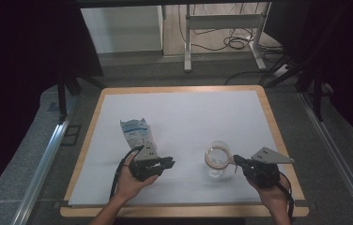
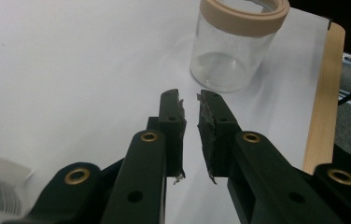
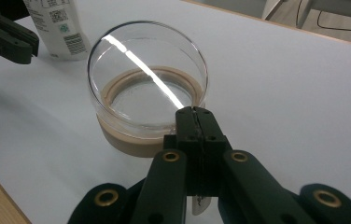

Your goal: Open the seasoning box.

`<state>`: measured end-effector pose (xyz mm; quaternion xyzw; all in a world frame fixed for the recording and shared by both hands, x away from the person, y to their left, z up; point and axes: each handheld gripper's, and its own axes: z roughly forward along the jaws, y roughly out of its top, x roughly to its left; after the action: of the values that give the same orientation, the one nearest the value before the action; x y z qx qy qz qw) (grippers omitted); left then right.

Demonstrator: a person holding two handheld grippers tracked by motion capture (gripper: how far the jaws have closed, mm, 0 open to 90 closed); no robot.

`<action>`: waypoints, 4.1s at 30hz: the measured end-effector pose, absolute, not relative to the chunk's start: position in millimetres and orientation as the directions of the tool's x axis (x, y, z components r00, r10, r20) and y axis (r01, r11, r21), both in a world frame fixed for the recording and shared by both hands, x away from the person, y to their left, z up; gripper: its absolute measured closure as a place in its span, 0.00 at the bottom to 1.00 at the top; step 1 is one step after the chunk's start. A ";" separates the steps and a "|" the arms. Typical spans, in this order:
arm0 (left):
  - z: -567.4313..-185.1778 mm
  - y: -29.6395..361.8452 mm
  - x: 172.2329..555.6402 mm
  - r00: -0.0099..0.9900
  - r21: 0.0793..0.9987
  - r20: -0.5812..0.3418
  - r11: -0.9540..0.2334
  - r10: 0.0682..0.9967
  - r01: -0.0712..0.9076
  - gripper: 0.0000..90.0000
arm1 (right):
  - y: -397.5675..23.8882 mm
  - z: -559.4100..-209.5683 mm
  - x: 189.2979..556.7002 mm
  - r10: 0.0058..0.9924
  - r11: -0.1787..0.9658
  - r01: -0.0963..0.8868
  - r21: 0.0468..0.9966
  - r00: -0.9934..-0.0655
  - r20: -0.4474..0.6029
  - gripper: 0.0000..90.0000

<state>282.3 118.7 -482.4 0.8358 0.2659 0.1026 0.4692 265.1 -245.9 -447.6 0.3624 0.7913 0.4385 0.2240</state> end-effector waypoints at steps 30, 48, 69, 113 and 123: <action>-445.3 23.2 313.9 0.904 0.868 -0.135 -0.392 0.405 0.305 1.00 | -247.0 -450.6 265.0 0.772 0.360 0.381 0.852 -0.634 -0.043 1.00; -442.6 -12.0 310.0 0.916 0.865 -0.135 -0.406 0.377 0.294 1.00 | -249.0 -452.6 263.6 0.775 0.349 0.385 0.854 -0.632 -0.032 1.00; -435.5 -38.6 300.6 0.934 0.861 -0.098 -0.442 0.344 0.252 1.00 | -282.2 -458.0 255.9 0.823 0.271 0.420 0.866 -0.567 0.017 0.99; -488.9 133.5 274.6 0.821 0.850 -0.142 -0.357 0.554 0.388 0.57 | -251.4 -496.9 205.3 0.761 0.320 0.364 0.875 -0.649 -0.008 0.40; -501.9 166.7 265.7 0.768 0.843 -0.185 -0.303 0.613 0.445 0.29 | -208.8 -498.4 194.5 0.660 0.362 0.299 0.883 -0.751 -0.016 0.37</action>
<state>265.7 166.7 -501.9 0.8026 0.3296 0.0859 0.4898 194.5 -208.8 -498.4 0.2984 0.8036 0.4794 0.1882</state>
